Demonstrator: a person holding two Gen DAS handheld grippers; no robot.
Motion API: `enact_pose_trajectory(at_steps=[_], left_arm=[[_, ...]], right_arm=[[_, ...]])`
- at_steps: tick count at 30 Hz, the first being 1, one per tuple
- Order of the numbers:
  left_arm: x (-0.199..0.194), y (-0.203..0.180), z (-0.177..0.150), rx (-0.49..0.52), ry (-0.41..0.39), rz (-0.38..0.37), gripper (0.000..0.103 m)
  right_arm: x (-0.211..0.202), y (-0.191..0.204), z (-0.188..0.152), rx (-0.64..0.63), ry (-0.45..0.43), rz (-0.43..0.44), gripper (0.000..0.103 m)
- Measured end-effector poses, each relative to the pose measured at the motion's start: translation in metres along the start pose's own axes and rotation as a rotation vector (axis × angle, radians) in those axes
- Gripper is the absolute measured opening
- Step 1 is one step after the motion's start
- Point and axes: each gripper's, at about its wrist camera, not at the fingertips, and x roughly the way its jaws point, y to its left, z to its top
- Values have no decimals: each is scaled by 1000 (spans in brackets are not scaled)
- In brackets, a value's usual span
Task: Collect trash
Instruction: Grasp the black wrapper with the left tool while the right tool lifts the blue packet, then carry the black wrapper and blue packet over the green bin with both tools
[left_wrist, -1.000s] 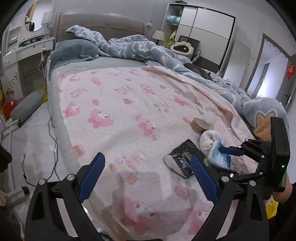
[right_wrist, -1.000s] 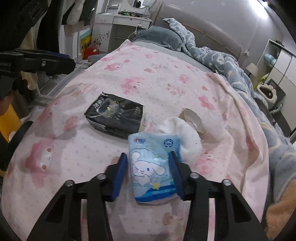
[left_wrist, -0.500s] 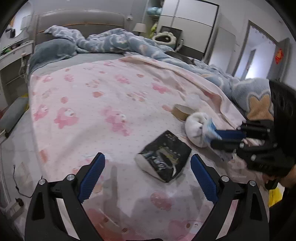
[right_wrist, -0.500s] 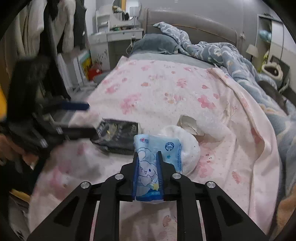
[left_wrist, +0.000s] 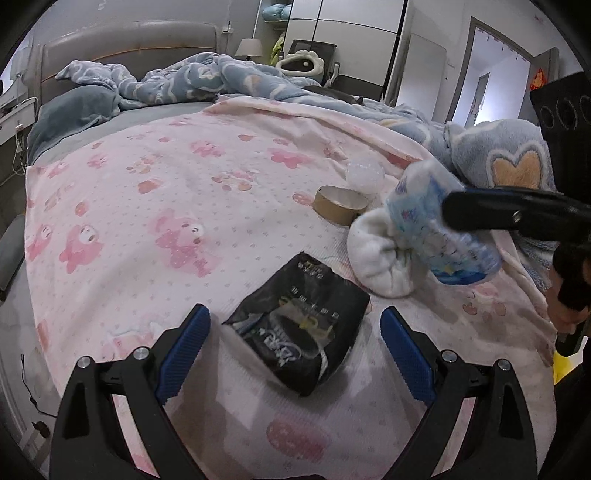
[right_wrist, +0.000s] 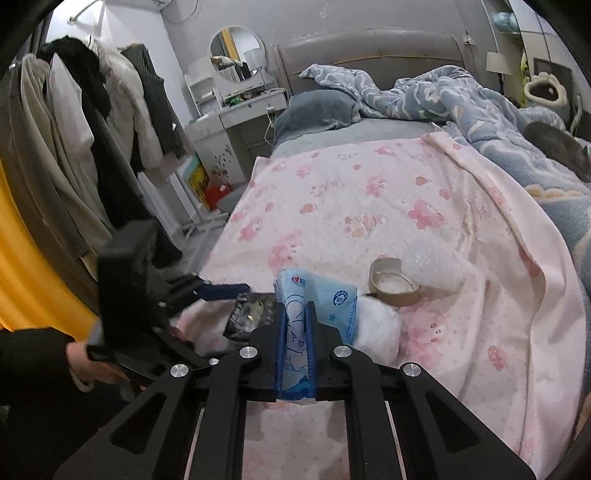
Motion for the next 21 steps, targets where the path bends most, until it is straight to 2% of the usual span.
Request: enact_pose_trajectory(at_steps=[14,17,21], left_arm=[[6,-5,8,29,-9,-29,74],[1,-9,7,43,-22,-28,72],[-9,-6,6,-2,-31,-41,72]], right_arm=[[-2,-13,6,38,-2,1,10],[1,-9,8,34,11,-19,10],[4,-3,11,34,16,-40,10]])
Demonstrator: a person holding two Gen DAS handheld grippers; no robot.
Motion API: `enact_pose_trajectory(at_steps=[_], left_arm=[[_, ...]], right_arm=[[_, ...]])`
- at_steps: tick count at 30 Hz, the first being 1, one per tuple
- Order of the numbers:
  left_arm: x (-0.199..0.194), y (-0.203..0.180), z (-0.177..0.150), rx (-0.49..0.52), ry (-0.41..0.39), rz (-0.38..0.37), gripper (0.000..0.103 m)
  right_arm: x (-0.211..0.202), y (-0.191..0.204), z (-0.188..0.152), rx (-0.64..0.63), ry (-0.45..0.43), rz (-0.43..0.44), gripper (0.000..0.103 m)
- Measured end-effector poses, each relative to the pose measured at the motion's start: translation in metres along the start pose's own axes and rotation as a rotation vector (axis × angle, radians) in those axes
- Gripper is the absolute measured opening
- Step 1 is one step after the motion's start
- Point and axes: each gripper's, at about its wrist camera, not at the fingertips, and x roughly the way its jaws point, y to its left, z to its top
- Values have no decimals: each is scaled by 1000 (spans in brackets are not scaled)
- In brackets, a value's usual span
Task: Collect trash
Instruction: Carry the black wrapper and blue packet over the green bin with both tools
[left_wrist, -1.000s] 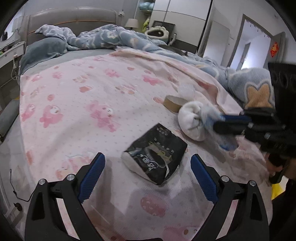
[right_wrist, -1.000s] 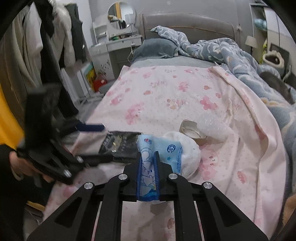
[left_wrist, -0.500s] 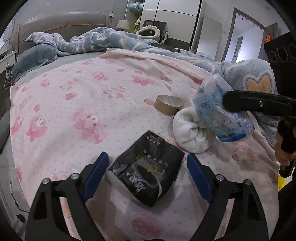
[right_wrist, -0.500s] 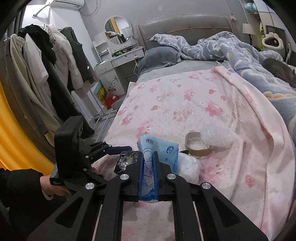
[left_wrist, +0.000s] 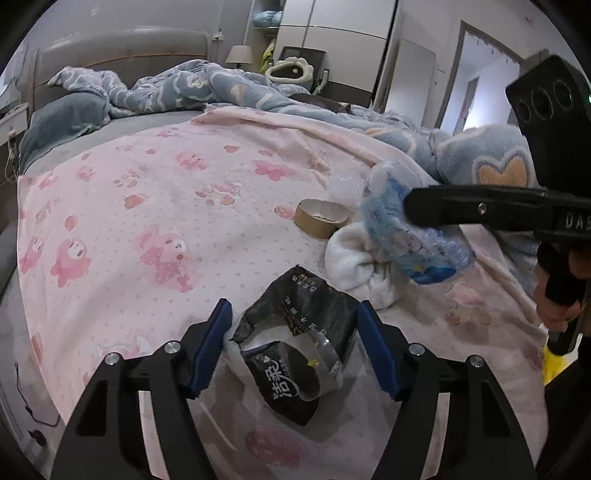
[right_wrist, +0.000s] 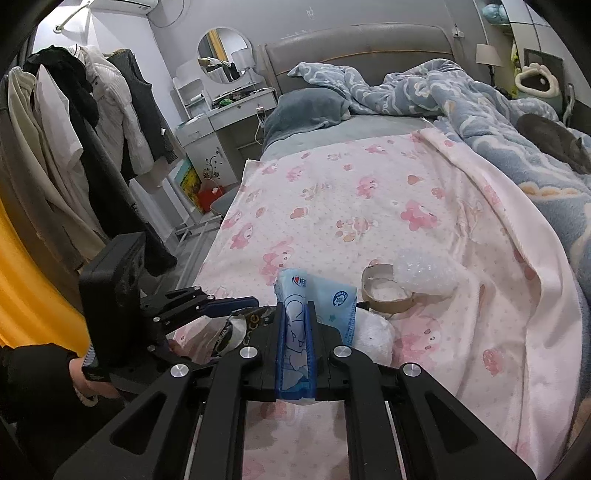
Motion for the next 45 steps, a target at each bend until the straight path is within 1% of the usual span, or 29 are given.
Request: enact_pose_trajectory(at_steps=[2,5,8,13,21,32,38,45], left_arm=[[-4,2,-1,-22,-2,1,72],[-13,4,-4,-41,-3,25,72],[-23,4,-10,-41,1,62,72],[-43,10,-22,-69,10,115,72],[-80,27,-45,-143,21,160,72],[-112,44,-76,-164,54,219,72],[-126,56,-97,-185,84,250,72],[-128,75,-132,-242,170,259,72]], right_arm=[[0,4,0,7,2,-3,10],[0,11,-2,15,2,-13,10],[-1,21,-5,8,-4,-22,10],[-1,40,-11,7,-14,-25,10],[8,80,-21,-7,-12,0,10],[28,133,-33,-29,22,29,10],[38,155,-41,-31,37,51,10],[53,182,-50,-42,62,76,10]])
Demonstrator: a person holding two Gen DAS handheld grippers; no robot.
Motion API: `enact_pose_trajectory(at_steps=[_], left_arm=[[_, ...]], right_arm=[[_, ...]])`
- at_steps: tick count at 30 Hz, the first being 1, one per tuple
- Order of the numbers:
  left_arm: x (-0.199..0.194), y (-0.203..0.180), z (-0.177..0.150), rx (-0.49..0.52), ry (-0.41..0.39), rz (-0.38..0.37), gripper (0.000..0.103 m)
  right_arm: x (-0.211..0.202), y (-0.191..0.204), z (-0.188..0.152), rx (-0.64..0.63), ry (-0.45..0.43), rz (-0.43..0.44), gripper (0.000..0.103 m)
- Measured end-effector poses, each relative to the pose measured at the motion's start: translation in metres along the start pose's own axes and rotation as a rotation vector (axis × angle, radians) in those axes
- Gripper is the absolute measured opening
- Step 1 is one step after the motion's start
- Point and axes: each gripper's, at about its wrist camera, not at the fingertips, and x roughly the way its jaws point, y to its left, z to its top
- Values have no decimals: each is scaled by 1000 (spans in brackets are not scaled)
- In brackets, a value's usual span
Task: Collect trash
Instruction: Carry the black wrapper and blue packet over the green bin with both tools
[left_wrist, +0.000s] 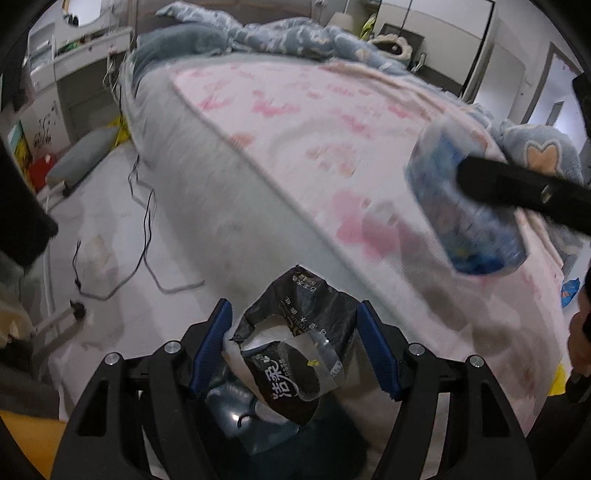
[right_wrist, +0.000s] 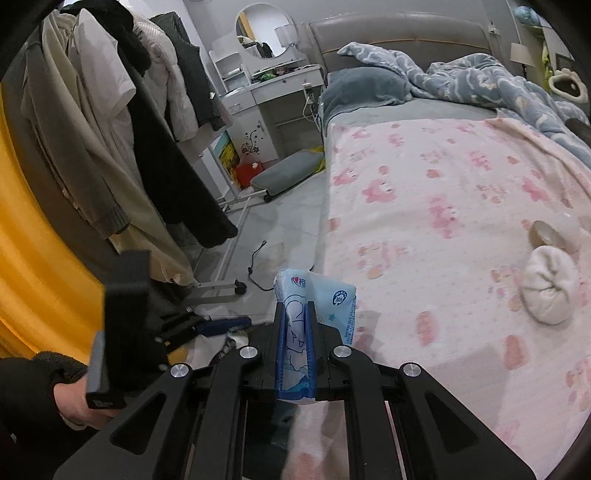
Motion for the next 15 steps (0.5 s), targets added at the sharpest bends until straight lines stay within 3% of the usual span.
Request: enact_pose_trajectory(at_steps=[7,15], left_arm=[[16,20,-36,5,93,43,72],[39,49,-82,-11,253,77,72]], right_arm=[[19,21,-3,2,20,10,10],[48,44,-5,-9,71,28,10]])
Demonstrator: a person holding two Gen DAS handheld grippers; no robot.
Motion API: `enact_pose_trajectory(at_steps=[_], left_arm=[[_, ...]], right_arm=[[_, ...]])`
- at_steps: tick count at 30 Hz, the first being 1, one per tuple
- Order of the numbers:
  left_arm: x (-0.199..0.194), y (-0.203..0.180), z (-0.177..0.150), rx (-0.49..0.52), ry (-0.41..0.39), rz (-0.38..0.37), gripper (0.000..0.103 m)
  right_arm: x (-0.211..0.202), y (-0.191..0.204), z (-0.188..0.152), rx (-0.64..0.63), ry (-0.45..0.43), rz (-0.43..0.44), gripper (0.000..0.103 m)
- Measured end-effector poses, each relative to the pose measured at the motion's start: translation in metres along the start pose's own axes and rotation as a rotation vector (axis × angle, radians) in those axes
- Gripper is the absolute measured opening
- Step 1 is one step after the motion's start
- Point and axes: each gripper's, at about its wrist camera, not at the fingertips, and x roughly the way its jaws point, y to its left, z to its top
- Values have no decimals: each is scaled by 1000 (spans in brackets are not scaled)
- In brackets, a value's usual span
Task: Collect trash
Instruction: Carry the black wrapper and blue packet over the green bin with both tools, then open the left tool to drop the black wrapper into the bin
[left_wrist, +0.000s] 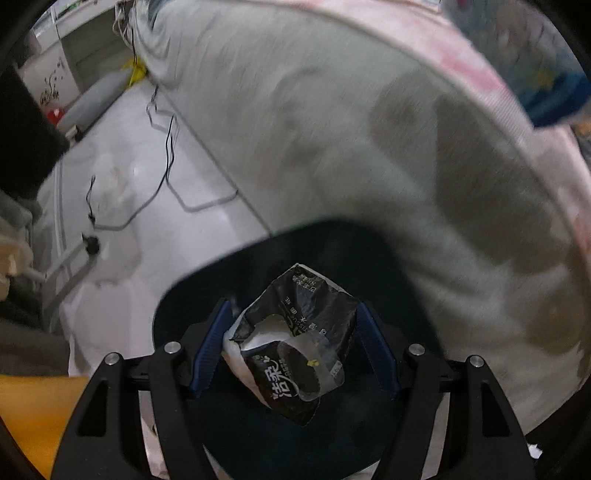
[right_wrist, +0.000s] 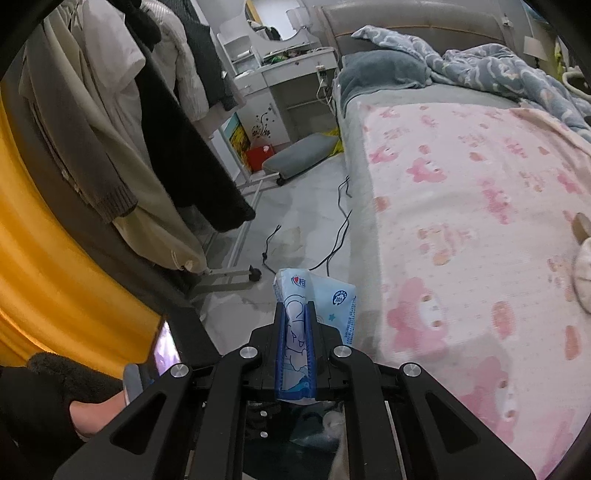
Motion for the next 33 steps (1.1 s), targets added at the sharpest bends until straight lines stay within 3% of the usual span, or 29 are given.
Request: enact_pose_trajectory(at_steps=[9,14,16,20,33], left_arm=[[23,19,-28,-20,139,-12,74],[24,30,-39,-52,160,-51,88],[22,35,-41,-58,156,-58,88],[10,47,-40,-85,120,-63,89],[-53,74,-27,-83,-109,-32,84]], right_arm=[[43,22,-1,-17,85,20,10],[68,30,-5,-28,138,23,10],[77,31,-7,-25,155,20,10],[101,32,-15,-23,210,6,10],[171,34,-53,-28,390,-42,10]])
